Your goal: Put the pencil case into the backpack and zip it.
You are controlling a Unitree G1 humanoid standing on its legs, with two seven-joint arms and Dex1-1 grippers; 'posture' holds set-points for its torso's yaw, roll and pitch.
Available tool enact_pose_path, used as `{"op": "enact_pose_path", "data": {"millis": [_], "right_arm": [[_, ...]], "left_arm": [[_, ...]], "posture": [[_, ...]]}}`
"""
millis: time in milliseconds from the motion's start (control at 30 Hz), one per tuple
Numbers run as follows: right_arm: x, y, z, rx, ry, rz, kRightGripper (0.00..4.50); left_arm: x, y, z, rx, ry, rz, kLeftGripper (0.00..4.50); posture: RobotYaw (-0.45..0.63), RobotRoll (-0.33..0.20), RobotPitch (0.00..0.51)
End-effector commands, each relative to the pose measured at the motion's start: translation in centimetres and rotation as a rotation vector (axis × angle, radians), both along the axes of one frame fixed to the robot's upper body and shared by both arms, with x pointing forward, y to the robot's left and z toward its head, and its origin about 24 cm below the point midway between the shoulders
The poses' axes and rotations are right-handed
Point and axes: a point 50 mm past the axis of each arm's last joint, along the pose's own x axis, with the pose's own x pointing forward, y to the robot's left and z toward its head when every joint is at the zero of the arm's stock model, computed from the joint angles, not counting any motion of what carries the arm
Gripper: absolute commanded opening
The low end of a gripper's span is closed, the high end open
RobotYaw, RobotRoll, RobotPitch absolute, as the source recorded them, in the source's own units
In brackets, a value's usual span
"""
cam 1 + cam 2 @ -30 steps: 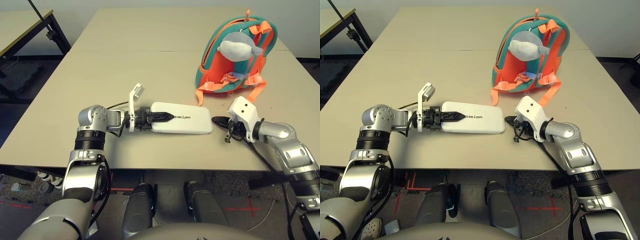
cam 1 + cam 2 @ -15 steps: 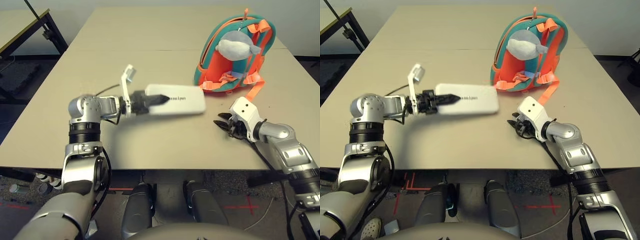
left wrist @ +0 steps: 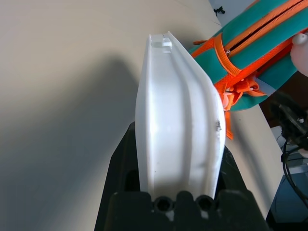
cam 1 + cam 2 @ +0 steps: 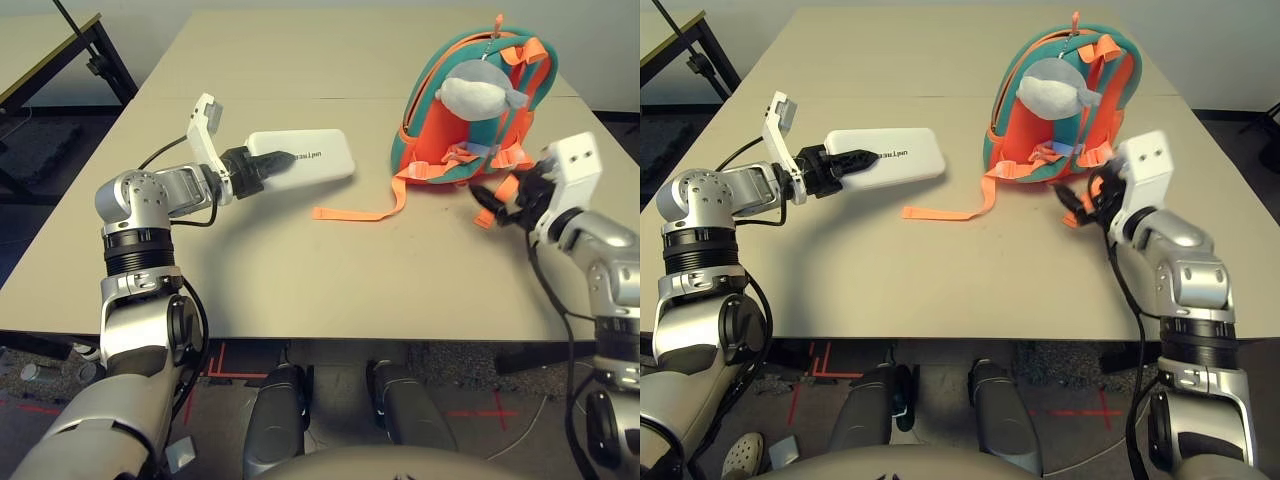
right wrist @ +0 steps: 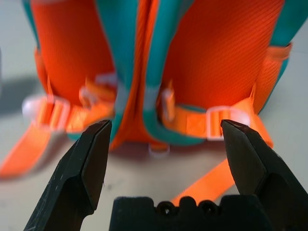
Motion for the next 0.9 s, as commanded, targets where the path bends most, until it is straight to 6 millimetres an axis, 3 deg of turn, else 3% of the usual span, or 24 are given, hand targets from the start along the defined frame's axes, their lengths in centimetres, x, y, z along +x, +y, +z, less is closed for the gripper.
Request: {"op": "enact_pose_path", "data": {"millis": [33,400,767,900], "right_arm": [[0.1,0.1,1.0,0.057,-0.019,-0.011,4.50],[2.4,1.6,1.2,0.118,-0.028,0.025,4.50],[6.2,3.0,0.4,0.116,-0.090,-0.035,4.50],[6.6,3.2,0.4,0.125,-0.104,-0.033,4.50]], "left_arm": [[0.3,-0.4,0.8,0.000,-0.032,-0.001,1.22],[0.7,-0.9,1.1,-0.006,-0.046,-0.008,1.22],[0.4,-1.2,1.7,-0.025,-0.070,-0.015,1.22],[0.3,-1.2,1.7,-0.025,-0.073,-0.013,1.22]], "posture": [[-0.20,0.000,0.121],[-0.18,0.000,0.102],[-0.15,0.000,0.088],[-0.14,0.000,0.089]]}}
